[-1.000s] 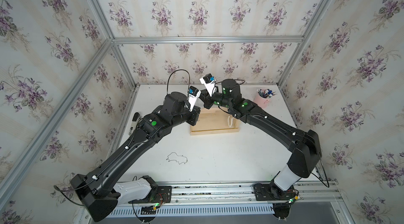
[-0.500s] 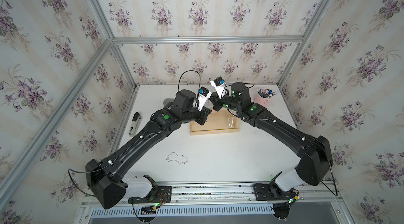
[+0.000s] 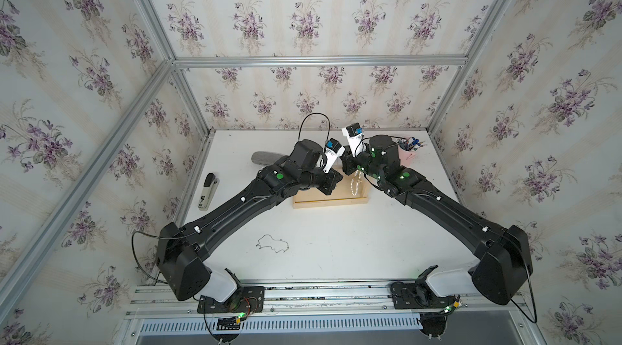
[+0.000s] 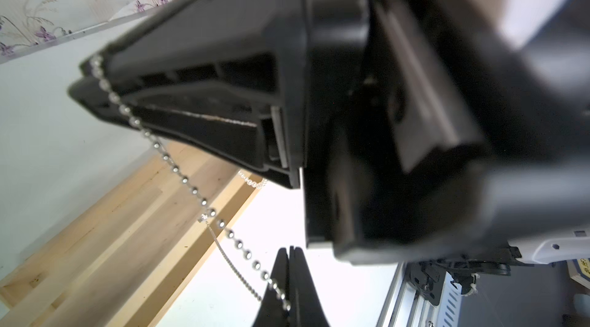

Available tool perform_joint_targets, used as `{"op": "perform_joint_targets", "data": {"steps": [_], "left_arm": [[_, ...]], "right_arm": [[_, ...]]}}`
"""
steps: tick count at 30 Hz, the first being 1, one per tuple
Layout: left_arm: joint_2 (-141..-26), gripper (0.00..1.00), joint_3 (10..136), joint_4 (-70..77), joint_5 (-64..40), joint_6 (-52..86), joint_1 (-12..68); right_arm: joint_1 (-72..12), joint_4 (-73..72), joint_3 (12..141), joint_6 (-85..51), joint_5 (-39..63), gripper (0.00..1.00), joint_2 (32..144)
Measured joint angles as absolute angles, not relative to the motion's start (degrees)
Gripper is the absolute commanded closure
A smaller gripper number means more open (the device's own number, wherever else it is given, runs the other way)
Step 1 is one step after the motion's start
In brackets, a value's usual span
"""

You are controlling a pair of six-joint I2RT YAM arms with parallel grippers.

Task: Hang the necklace on the jewelry display stand
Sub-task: Hang the necklace on the stand.

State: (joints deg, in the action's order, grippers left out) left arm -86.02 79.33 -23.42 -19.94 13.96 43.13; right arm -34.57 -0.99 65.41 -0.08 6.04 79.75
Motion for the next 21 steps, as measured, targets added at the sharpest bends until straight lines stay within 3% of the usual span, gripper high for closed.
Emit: {"op": "perform_joint_targets", "data": {"steps": [6,21], "left_arm": [[-88.9,1.0,79.37,-22.24,-21.19,15.62,43.13],[-90.98,0.99,83.2,-22.11,-21.21,18.0,42.87]], "right_arm": [[-34.44,-0.51,61.06,-0.58,2.13,0.55,77.12],[-34.44,0.14,61.17,-1.3,0.95,0.34,73.12]]}}
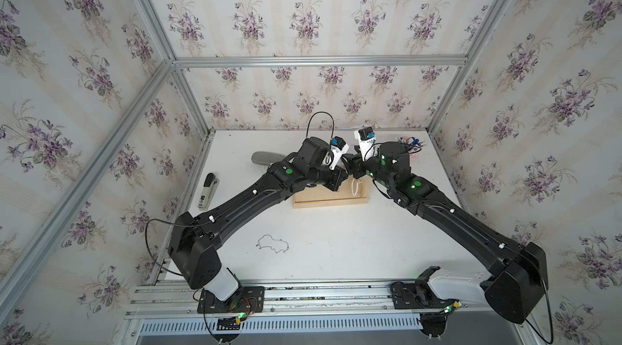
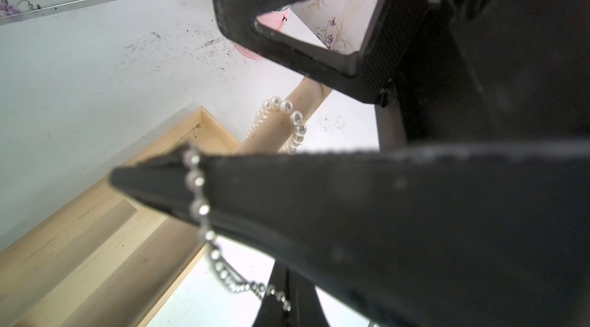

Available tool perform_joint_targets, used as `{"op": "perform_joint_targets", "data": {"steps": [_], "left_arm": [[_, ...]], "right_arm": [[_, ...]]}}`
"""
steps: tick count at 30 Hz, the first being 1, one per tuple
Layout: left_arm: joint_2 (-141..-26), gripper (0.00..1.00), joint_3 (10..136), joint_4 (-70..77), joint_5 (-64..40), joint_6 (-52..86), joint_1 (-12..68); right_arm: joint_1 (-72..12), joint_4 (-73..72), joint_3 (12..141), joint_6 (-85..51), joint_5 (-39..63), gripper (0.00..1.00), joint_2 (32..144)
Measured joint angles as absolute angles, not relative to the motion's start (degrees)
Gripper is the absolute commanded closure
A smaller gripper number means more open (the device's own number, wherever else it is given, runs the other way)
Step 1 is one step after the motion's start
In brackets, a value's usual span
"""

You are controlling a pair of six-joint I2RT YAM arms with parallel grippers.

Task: Hang the necklace on the jewelry display stand
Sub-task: Hang the necklace on the stand.

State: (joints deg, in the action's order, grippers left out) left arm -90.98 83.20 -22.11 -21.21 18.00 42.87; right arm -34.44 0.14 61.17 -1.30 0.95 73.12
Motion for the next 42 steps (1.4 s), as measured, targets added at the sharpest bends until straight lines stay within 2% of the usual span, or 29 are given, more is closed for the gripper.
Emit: {"op": "perform_joint_targets", "data": {"steps": [15,24,42], "left_arm": [[-91.31,1.0,87.22,-23.31,-21.23,18.06,39.7],[-97.21,1.0,94.96,-26.52,-22.87,20.38,39.2],[-98.45,1.0,95.22,-28.1,-23.64,23.68,37.91]], "right_arm": [[-34.39,9.61,63.02,-1.13,-2.55,0.3,70.19],[-34.39,16.12,62.19,-1.34,-1.34,0.29,65.91],[-34.39,18.79,61.3,-2.76,-2.55,0.26,59.99]]}}
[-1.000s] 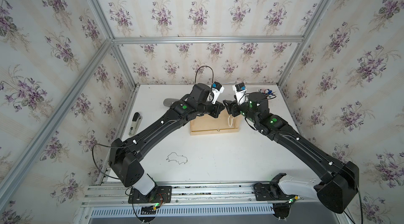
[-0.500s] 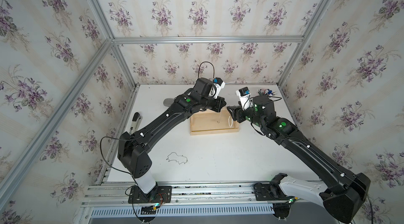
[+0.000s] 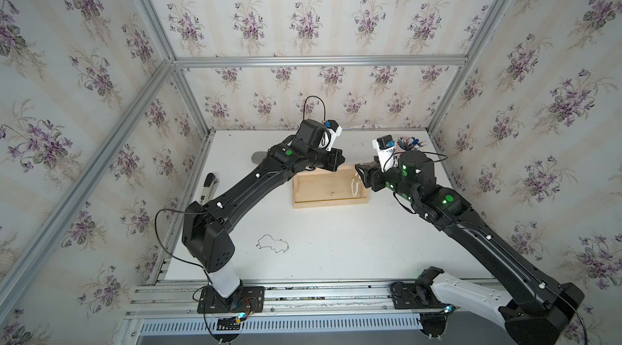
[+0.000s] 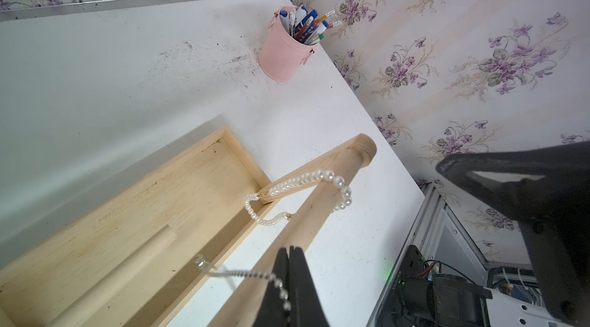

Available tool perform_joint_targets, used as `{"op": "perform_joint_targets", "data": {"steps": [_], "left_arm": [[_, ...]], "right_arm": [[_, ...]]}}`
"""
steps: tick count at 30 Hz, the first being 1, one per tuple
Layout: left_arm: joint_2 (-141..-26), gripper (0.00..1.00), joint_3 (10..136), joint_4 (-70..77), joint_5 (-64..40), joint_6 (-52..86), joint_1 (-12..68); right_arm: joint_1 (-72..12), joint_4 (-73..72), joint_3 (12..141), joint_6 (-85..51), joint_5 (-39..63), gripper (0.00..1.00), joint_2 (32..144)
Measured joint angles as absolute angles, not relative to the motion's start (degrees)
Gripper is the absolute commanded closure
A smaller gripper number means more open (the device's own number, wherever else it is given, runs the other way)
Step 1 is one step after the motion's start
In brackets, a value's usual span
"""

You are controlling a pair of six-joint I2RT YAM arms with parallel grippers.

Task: Hang the necklace on the jewelry display stand
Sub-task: Hang the necklace on the stand.

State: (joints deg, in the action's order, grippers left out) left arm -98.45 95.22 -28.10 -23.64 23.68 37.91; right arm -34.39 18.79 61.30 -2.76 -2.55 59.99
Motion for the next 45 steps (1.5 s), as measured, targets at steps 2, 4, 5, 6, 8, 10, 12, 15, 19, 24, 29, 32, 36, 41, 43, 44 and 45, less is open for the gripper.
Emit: {"op": "perform_joint_targets", "data": {"steps": [2,4,5,6,8,10,12,15,19,24,29,32,36,41,43,44,45], "left_arm": [[-98.56,1.0,95.02,-28.08,-24.23,24.18,37.91],[-98.54,1.0,94.83,-28.1,-24.84,24.6,37.93],[-98.48,1.0,94.78,-28.08,-25.17,24.62,38.04],[-98.37,1.0,94.72,-28.1,-25.41,24.93,38.15],[-98.15,1.0,94.67,-28.05,-25.54,25.06,38.35],[-97.89,0.99,94.5,-28.08,-25.71,25.06,38.61],[-97.8,0.99,94.37,-28.08,-25.78,25.06,38.68],[-97.8,0.98,93.95,-28.1,-25.82,25.06,38.87],[-97.8,0.98,93.62,-28.1,-25.74,25.06,39.42],[-97.73,0.96,93.36,-28.38,-25.65,25.04,39.72],[-97.49,0.94,93.34,-28.51,-25.21,24.97,39.77],[-97.49,0.87,93.34,-28.69,-24.77,24.77,39.77],[-97.47,0.76,93.32,-28.73,-24.58,24.53,39.77],[-97.01,0.75,93.19,-28.86,-24.16,24.36,39.77],[-96.84,0.74,93.14,-28.86,-24.14,24.34,39.77],[-96.75,0.74,93.14,-28.86,-24.14,24.34,39.77],[-96.68,0.74,93.14,-28.88,-24.14,24.34,39.77]], "right_arm": [[-34.39,18.76,61.04,-2.83,-2.87,0.26,59.59],[-34.39,18.72,60.71,-3.01,-3.46,0.26,59.13],[-34.39,18.59,60.42,-3.03,-3.75,0.25,58.83],[-34.39,18.52,60.2,-3.05,-4.01,0.25,58.59],[-34.39,18.13,59.75,-3.25,-4.75,0.25,58.15],[-34.39,17.87,59.44,-3.44,-5.34,0.25,57.69],[-34.39,17.82,59.29,-3.46,-5.96,0.25,57.36],[-34.39,17.8,59.11,-3.55,-6.74,0.25,56.99],[-34.39,17.8,59.02,-3.66,-7.27,0.25,56.93],[-34.39,17.8,58.87,-4.08,-7.51,0.25,56.93],[-34.39,17.78,58.59,-4.1,-7.68,0.25,56.69],[-34.39,17.78,58.52,-4.32,-7.68,0.25,56.62],[-34.39,17.78,58.48,-4.29,-7.68,0.25,56.6],[-34.39,17.78,58.48,-4.34,-7.7,0.25,56.36],[-34.39,17.78,58.48,-4.38,-7.7,0.25,56.34],[-34.39,17.78,58.46,-4.45,-7.7,0.25,56.34],[-34.39,17.78,58.43,-4.45,-7.7,0.25,56.34]]}}
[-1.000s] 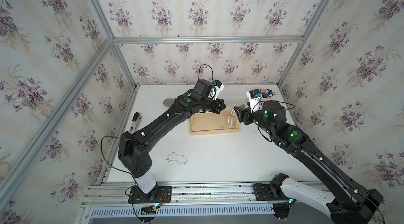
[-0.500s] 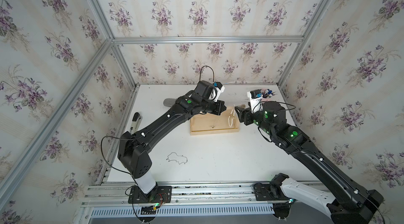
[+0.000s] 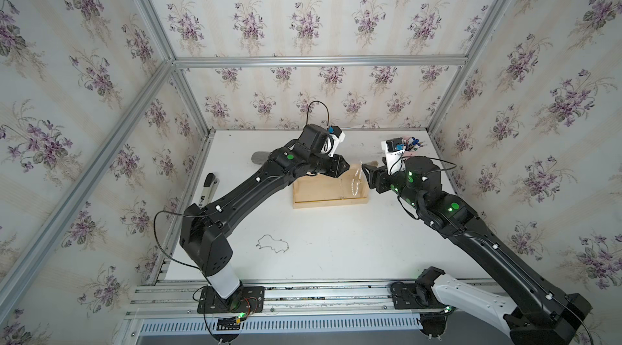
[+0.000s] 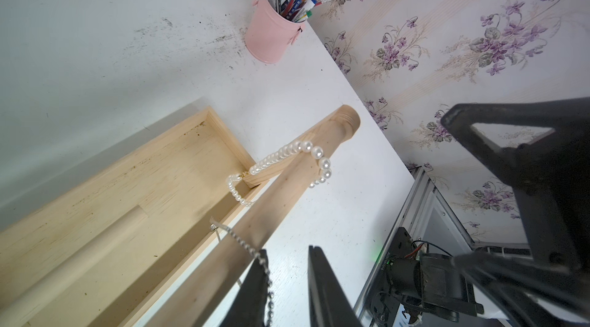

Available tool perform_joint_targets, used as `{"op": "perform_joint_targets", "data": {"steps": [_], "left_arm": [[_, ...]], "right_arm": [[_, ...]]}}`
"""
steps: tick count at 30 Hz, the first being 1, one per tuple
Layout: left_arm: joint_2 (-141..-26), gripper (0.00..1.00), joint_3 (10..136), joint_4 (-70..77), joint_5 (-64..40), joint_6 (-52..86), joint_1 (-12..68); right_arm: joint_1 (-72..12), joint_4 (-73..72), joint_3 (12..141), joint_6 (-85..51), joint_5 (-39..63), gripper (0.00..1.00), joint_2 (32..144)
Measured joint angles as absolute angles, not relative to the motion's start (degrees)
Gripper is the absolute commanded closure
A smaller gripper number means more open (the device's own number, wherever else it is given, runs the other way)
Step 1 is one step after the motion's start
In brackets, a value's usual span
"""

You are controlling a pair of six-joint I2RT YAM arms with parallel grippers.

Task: Hang the necklace on the jewelry display stand
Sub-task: Hang the necklace on the stand.

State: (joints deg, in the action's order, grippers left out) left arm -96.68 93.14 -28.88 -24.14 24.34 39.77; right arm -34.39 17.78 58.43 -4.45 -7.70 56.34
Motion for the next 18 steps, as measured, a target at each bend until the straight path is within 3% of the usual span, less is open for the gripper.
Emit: {"op": "perform_joint_targets", "data": {"steps": [14,18], "left_arm": [[-96.05,0.72,95.57,-30.81,-23.33,22.87,39.77],[-96.66,0.65,97.01,-32.6,-22.52,22.39,39.81]], "right_arm": [[-34.39,17.78,58.43,-4.49,-7.7,0.25,56.31],[-34.39,17.78,58.43,-4.49,-7.66,0.24,56.31]]}}
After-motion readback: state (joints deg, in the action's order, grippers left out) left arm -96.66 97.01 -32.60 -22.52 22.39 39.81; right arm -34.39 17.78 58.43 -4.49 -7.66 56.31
